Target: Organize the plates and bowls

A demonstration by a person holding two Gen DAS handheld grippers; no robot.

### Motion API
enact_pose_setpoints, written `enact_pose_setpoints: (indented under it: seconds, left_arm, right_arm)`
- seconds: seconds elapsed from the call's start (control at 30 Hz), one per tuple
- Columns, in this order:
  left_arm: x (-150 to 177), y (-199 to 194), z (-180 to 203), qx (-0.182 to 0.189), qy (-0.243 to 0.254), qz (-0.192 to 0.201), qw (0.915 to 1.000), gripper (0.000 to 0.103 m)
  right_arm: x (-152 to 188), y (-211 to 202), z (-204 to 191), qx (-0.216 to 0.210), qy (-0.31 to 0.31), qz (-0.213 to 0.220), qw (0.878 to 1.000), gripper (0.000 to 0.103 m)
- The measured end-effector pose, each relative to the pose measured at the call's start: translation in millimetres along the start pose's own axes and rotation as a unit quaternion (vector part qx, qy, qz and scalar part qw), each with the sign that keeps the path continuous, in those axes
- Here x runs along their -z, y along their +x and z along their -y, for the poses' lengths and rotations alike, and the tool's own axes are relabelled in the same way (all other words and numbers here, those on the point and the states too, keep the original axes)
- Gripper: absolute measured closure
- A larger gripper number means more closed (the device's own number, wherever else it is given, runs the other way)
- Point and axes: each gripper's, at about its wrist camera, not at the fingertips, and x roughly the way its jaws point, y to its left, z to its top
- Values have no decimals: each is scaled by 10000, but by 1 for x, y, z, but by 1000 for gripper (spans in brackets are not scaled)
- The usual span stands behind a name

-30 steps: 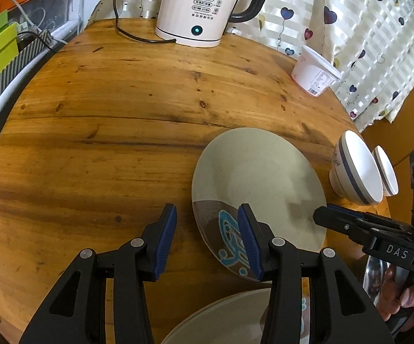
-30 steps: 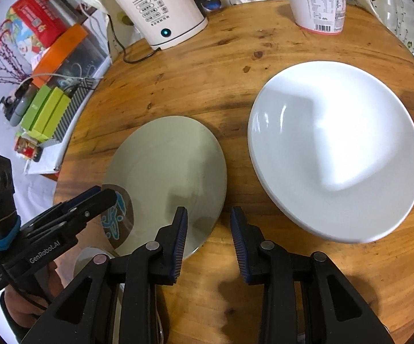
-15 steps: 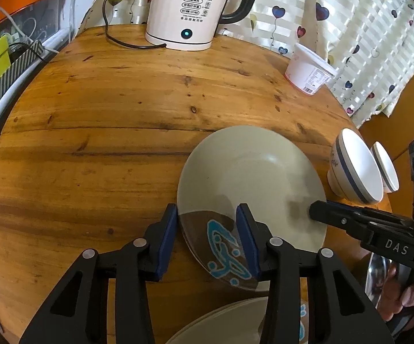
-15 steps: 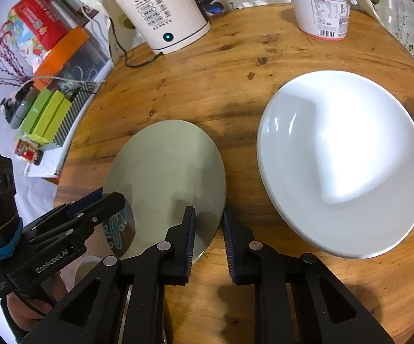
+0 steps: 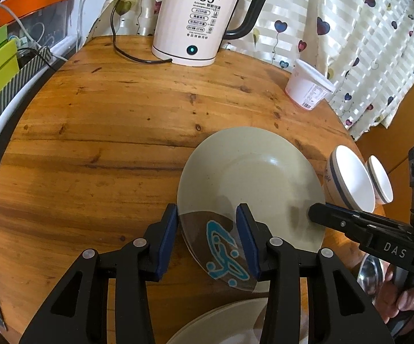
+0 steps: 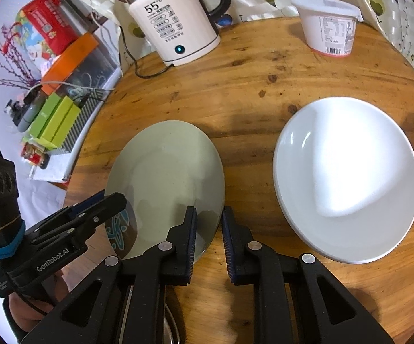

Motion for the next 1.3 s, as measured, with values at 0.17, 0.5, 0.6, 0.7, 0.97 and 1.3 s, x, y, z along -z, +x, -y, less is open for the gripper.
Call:
enact_pose_setpoints:
  seconds: [0.17,0.5,0.6,0.7,0.97,1.3]
  left_arm:
    - [0,-9,-1,-11,-45,79,10000,60]
    - [15,-38,0,-28,-143,255,9996,60]
    - [23,-46,0,-43,-188,274,9994,60]
    - [33,-54,0,-108,-219,275,9993,60]
    - [60,-73,1,-227,-295,262,9990,60]
    - [86,-88,0,-296,-398,249,9985,60]
  right_arm:
    - [0,-4,-6,-31,-47,32,10000,85]
    - [14,-18,-18,-143,-155,59,9998,85]
    - [22,-23,-21,-196,-201,28,9996,85]
    - [29,-26,-26,-229,-256,-2,9994,85]
    - [52,-35,-37,-301,-395,-99,9987,85]
    - [74,-44,-46,-349,-527,-176,9978,85]
